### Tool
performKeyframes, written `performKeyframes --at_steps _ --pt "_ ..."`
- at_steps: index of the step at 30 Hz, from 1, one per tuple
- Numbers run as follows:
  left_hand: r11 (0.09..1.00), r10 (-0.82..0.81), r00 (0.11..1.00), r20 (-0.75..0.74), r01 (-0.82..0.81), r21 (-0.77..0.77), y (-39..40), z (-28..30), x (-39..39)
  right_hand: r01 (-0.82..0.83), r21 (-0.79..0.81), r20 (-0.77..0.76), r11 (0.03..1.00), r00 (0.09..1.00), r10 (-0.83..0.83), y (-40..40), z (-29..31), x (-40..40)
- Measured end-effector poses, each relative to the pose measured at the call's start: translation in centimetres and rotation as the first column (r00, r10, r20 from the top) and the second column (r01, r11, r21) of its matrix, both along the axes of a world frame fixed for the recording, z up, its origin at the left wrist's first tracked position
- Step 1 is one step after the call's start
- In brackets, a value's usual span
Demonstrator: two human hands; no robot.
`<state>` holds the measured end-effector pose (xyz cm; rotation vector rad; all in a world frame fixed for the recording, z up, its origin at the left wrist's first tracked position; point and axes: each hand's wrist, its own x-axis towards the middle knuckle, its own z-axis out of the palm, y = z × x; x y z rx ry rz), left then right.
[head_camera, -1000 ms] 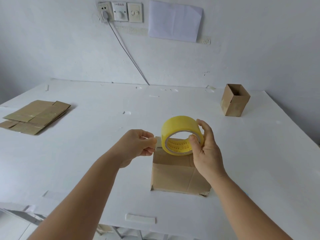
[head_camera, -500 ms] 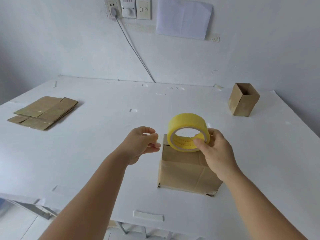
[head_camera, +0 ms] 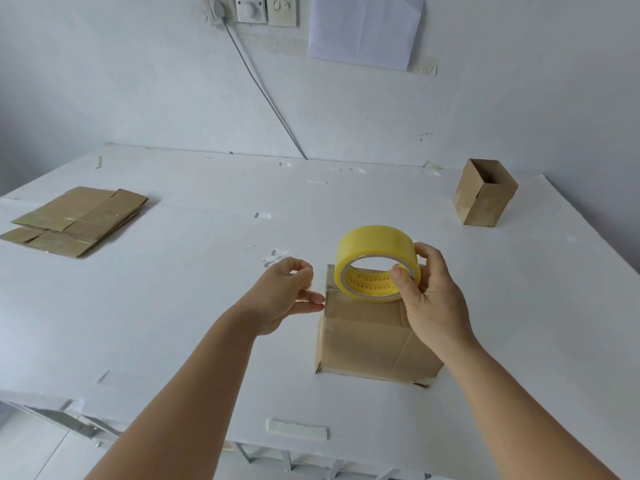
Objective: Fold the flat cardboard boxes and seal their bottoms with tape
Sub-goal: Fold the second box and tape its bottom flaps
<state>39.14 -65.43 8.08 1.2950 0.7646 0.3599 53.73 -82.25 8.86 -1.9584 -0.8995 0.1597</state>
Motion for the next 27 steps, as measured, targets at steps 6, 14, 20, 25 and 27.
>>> performKeyframes --at_steps 6,14,20,25,27 --pt "0.999 -0.022 0.999 -0.046 0.024 0.032 0.0 -1.2 0.1 0.009 -0.025 0.01 1.0 1.0 -0.009 0.3 -0.5 0.2" --pt "0.995 -0.051 0.993 -0.103 0.059 0.076 -0.3 -2.5 0.8 -0.007 -0.026 -0.006 1.0 1.0 0.007 0.5 -0.5 0.3" --pt "0.994 -0.049 0.946 -0.319 0.078 0.079 -0.5 -3.7 0.4 -0.015 -0.047 0.015 0.999 1.0 0.016 0.3 -0.1 0.3" --pt "0.902 0.137 0.974 -0.179 -0.048 0.429 -1.8 -3.2 0.2 0.002 -0.063 0.031 0.998 1.0 0.0 0.5 -0.2 0.2" --pt "0.916 -0.026 0.999 0.03 0.012 0.401 -3.1 -2.5 0.3 0.011 -0.072 0.027 0.997 1.0 -0.009 0.5 -0.3 0.3"
